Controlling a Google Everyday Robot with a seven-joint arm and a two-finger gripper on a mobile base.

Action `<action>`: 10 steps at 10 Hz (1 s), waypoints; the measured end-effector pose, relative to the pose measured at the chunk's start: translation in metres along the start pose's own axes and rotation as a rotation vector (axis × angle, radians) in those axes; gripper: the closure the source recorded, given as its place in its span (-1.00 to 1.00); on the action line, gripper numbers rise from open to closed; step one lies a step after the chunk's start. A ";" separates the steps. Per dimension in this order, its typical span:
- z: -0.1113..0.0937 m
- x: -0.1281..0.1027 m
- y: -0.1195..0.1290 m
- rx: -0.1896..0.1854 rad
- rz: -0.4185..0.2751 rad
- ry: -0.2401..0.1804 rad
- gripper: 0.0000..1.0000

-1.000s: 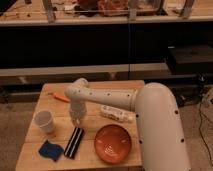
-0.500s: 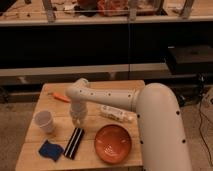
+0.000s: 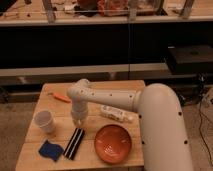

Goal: Push the eraser across the table

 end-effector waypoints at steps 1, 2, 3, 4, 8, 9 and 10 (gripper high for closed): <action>0.000 -0.001 0.001 0.001 -0.001 -0.001 0.84; 0.000 -0.001 0.002 0.001 -0.003 -0.002 0.84; 0.000 -0.002 0.002 0.002 -0.005 -0.003 0.84; 0.000 -0.002 0.003 0.002 -0.007 -0.003 0.84; -0.002 -0.003 0.009 0.006 -0.010 -0.005 0.84; -0.002 -0.004 0.008 0.006 -0.016 -0.006 0.84; -0.001 -0.005 0.009 0.005 -0.020 -0.007 0.84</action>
